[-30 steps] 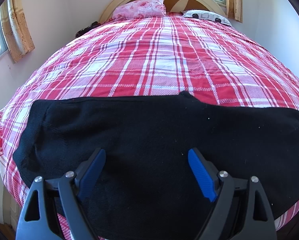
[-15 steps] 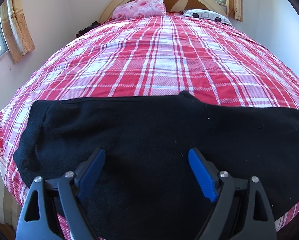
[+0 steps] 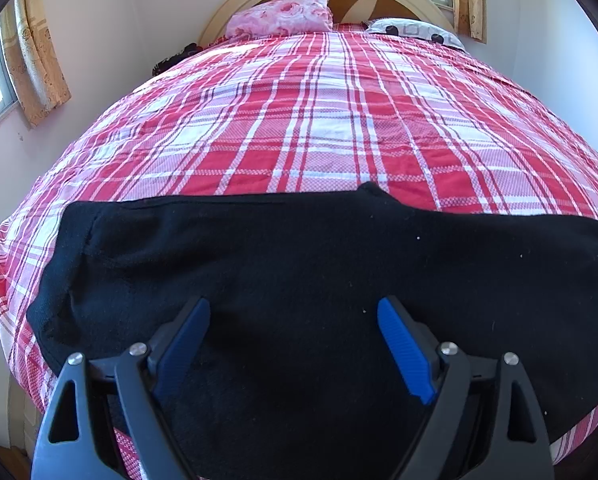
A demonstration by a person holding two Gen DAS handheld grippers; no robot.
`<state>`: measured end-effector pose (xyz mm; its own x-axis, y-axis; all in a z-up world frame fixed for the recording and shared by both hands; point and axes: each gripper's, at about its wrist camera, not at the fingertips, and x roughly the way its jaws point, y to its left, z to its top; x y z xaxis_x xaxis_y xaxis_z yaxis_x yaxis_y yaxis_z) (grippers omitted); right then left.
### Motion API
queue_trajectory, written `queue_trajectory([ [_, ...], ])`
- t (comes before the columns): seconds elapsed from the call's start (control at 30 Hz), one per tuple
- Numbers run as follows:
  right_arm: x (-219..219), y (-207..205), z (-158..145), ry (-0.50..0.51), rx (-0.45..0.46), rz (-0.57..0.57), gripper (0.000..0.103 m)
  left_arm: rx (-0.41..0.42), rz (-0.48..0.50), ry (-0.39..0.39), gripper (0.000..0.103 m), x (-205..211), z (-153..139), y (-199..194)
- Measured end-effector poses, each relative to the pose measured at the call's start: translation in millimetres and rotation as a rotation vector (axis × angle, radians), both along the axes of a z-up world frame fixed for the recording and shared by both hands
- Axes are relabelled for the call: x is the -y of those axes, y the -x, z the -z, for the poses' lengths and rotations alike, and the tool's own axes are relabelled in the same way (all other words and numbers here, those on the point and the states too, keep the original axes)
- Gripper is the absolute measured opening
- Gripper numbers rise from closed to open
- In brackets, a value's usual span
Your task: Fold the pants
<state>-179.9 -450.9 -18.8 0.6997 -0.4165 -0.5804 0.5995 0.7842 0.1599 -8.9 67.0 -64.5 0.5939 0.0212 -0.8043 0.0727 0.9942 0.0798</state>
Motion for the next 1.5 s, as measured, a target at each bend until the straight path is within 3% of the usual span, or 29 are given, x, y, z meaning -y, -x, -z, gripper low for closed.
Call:
queue_trajectory([
  [0.13, 13, -16, 12, -0.015, -0.029, -0.023, 0.014, 0.007, 0.002, -0.005, 0.089, 0, 0, 0],
  [0.2, 28, -24, 26, -0.094, -0.045, -0.040, 0.022, 0.009, 0.008, -0.009, 0.090, 0, 0, 0],
  [0.23, 35, -22, 26, -0.136, -0.022, -0.035, 0.030, 0.009, 0.008, -0.008, 0.090, 0, 0, 0],
  [0.3, 54, -6, 19, -0.239, 0.091, 0.000, 0.033, 0.007, 0.002, -0.002, 0.091, -1, 0, 0],
  [0.37, 70, 23, 7, -0.290, 0.216, 0.085, 0.039, 0.006, 0.001, 0.003, 0.091, -1, 0, 0],
  [0.4, 74, 36, 3, -0.302, 0.245, 0.119, 0.046, 0.006, 0.002, 0.004, 0.091, -1, 0, 0],
  [0.43, 74, 46, -1, -0.307, 0.256, 0.150, 0.047, 0.005, 0.002, 0.006, 0.091, -1, 0, -1],
  [0.53, 53, 65, -1, -0.303, 0.192, 0.163, 0.047, 0.005, -0.003, 0.014, 0.092, -1, 1, -1],
  [0.7, -1, 58, 28, -0.295, 0.080, 0.032, 0.047, 0.012, 0.010, -0.004, 0.092, 1, 1, -2],
  [0.8, 0, 52, 50, -0.278, -0.024, 0.126, 0.041, 0.013, 0.029, -0.013, 0.092, 0, -1, 0],
  [0.93, 7, 66, 35, -0.308, 0.127, 0.168, 0.044, 0.055, 0.020, -0.035, 0.092, -5, -11, 5],
  [0.97, 8, 70, 29, -0.318, 0.188, 0.142, 0.049, 0.076, 0.022, -0.036, 0.092, -6, -15, 8],
  [1.07, 20, 69, 26, -0.337, 0.234, 0.134, 0.055, 0.103, 0.036, -0.039, 0.092, -5, -23, 10],
  [1.23, 40, 53, 52, -0.404, 0.161, 0.102, 0.055, 0.093, 0.049, -0.047, 0.092, -1, -23, 12],
  [1.27, 40, 52, 49, -0.387, 0.167, 0.095, 0.055, 0.089, 0.045, -0.043, 0.092, -1, -23, 11],
  [1.33, 39, 51, 50, -0.451, 0.173, 0.050, 0.055, 0.080, 0.034, -0.021, 0.092, -2, -23, 11],
  [1.43, 19, 42, 50, -0.405, 0.055, -0.004, 0.055, 0.083, 0.028, 0.001, 0.092, -2, -25, 12],
  [1.5, 6, 39, 51, -0.410, 0.023, -0.055, 0.055, 0.085, 0.038, -0.006, 0.092, 2, -25, 12],
])
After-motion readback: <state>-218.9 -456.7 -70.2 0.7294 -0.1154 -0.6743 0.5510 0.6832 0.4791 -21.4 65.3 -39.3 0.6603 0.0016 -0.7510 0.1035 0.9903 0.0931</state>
